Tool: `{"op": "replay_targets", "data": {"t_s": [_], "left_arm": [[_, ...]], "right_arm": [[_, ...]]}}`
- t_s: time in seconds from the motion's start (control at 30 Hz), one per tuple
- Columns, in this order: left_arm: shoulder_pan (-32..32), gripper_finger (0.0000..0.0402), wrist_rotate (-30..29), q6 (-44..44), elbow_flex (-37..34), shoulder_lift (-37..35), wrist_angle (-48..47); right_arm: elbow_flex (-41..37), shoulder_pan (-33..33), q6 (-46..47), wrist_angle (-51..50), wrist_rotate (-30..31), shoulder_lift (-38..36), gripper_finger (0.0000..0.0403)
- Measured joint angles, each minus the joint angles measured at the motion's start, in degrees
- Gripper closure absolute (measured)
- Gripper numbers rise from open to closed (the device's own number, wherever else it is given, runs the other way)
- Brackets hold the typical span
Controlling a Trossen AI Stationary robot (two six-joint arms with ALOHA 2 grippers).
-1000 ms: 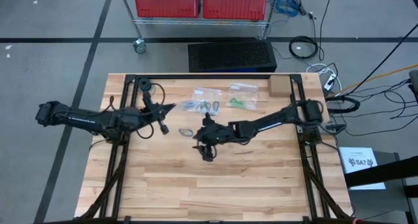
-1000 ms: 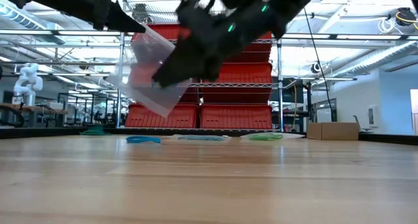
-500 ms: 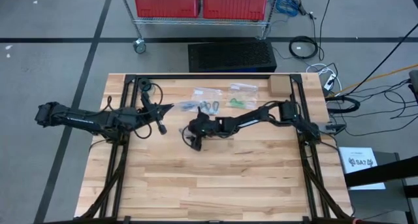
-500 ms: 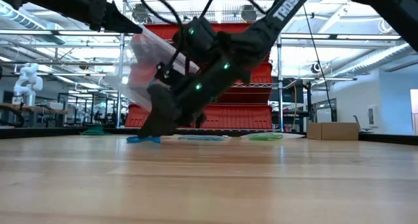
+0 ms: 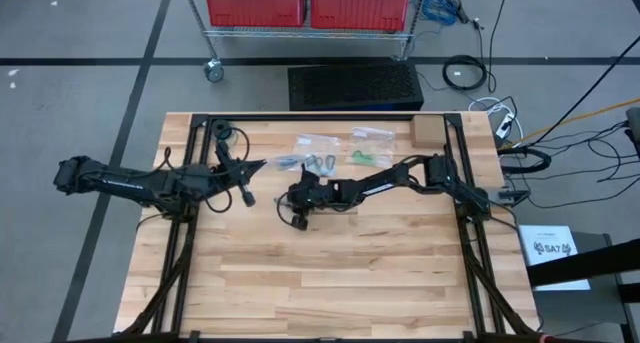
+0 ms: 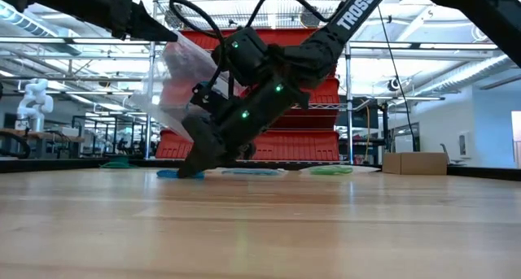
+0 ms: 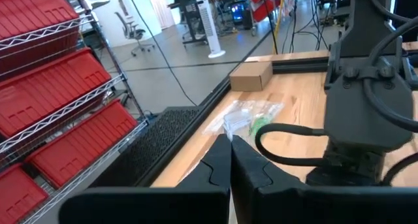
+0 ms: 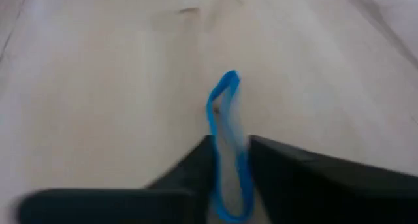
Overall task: Sort rubber bands
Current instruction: Put the short blue rubber band into the bottom zip bag
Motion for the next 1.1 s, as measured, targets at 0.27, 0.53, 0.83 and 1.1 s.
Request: {"op": "replay_targets", "data": {"t_s": [0.27, 0.53, 0.83, 1.1], "left_arm": [[0.0, 0.0402, 1.9, -0.2, 0.0, 0.0, 0.2], [0.0, 0.0402, 2.7, -1.0, 0.0, 0.0, 0.3], [0.0, 0.0402, 5.4, -1.0, 0.0, 0.0, 0.3], [0.0, 0.0402, 6.4, -1.0, 0.0, 0.0, 0.4]], "right_arm": [[0.1, 2.2, -1.8, -5.3, 1.5, -0.9, 0.0392], [2.8, 7.2, -6.6, -14.9, 3.9, -9.3, 0.0401], [6.9, 11.9, -17.4, -20.1, 22.3, -20.4, 0.0402], [6.9, 10.3, -25.5, -19.1, 33.1, -25.5, 0.0403]]}}
